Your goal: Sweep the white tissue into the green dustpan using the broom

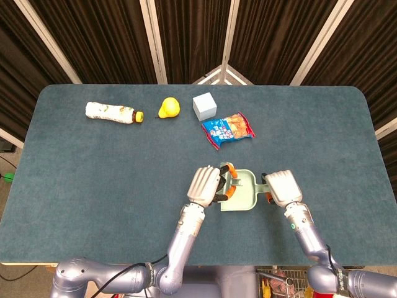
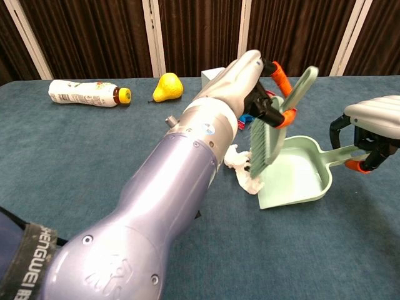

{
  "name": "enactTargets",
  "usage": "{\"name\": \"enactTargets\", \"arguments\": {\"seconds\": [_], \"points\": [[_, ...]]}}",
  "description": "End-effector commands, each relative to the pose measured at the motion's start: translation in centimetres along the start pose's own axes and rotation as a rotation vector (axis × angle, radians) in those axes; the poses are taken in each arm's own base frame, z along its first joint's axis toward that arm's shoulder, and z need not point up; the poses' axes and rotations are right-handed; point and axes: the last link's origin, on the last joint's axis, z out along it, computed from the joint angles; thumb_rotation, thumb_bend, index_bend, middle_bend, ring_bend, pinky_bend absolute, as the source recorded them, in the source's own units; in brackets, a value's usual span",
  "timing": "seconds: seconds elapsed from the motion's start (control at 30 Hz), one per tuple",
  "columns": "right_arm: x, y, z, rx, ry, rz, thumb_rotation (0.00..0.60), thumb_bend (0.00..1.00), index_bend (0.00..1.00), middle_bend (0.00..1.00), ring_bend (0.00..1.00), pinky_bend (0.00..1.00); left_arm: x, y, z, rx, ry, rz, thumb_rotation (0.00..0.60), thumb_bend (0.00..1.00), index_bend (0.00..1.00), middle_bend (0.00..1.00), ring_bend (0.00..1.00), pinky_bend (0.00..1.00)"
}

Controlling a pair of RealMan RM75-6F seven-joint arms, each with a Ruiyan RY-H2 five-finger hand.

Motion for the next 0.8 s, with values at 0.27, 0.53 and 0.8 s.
{"name": "enactTargets", "arguments": {"seconds": [0.27, 0.53, 0.8], "points": [[-0.4, -0.3, 0.4, -0.013, 0.002, -0.003, 0.600, 0.53, 0.83, 0.98, 1.00, 0.93, 4.9, -1.8, -1.0, -0.030, 0.049, 0.006, 0.600, 0.58, 0.77, 1.00, 1.00, 1.00], [-0.4, -1.8, 1.4, -0.004, 0.008, -0.017, 0.600, 0.53, 0.83, 0.98, 1.00, 0.93, 8.2, -5.2, -1.2, 0.005, 0.059, 0.085, 0.600, 0.58, 0.77, 1.00, 1.00, 1.00], [0.0, -3.5, 2.2, 0.017, 0.021, -0.029, 0.600, 0.53, 0.83, 0.98, 1.00, 0.93, 9.1, -7.2, -1.1, 0.033, 0.059, 0.115, 0.600, 0.58, 0.77, 1.00, 1.00, 1.00]]}}
